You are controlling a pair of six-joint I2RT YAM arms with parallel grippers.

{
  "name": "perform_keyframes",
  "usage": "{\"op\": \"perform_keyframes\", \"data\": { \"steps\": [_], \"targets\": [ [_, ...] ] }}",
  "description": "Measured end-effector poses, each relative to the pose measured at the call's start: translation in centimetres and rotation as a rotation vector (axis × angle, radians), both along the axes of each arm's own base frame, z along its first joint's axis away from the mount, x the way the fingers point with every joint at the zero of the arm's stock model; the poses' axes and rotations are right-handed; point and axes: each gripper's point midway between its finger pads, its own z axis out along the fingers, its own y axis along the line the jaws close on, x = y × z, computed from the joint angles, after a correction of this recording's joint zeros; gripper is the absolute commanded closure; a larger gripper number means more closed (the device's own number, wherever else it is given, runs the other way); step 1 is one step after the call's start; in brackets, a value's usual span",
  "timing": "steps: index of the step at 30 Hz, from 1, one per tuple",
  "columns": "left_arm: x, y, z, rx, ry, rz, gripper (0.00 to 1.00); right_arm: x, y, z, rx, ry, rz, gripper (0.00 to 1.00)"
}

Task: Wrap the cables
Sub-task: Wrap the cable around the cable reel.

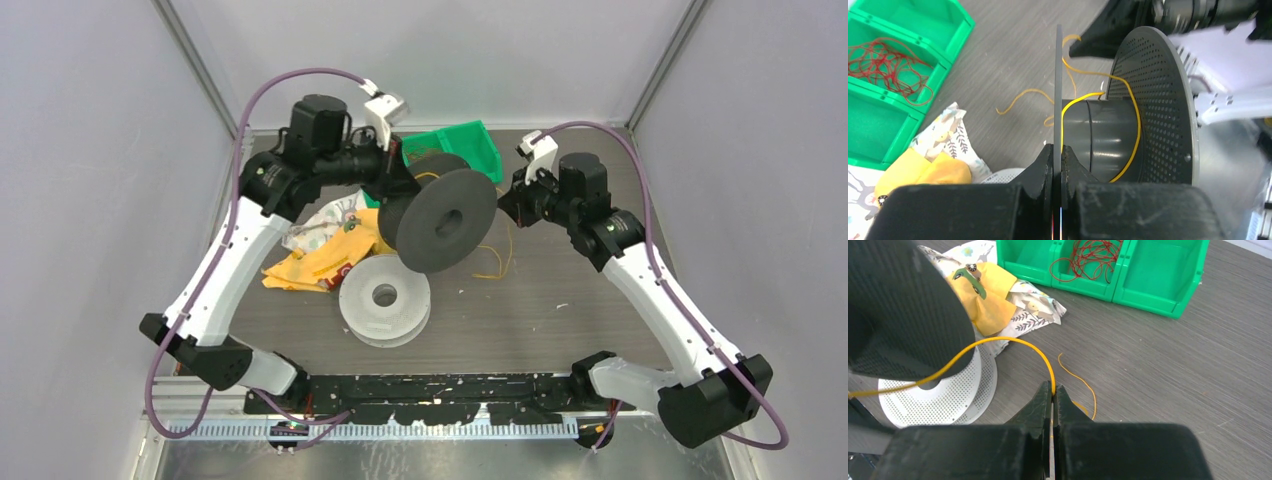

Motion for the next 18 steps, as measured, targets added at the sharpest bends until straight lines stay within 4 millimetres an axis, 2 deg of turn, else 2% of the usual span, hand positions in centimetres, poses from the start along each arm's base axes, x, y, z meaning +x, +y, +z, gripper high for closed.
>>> {"op": "perform_keyframes", "data": {
  "steps": [5,10,15,18],
  "targets": [
    [1.4,1.2,2.8,-0.111,-0.008,0.080,0.99,-0.5,0.5,-1.2,0.046,-0.001,0.013,1.00],
    [1.1,1.2,4.9,-0.183,-0.031,0.111,0.99,-1.3,1.7,-3.1,0.169,0.027,0.025,0.97],
    [0.9,1.7,6.6,-0.245,-0.066,0.156,0.99,-1.5,3.5,-3.7,0.348,0.027,0.050,0.96],
    [1.2,2.1,7.0,-0.278,-0.076,0.204,0.99,-1.5,4.3,-3.1,0.426,0.025,0.060,0.98]
  ]
}}
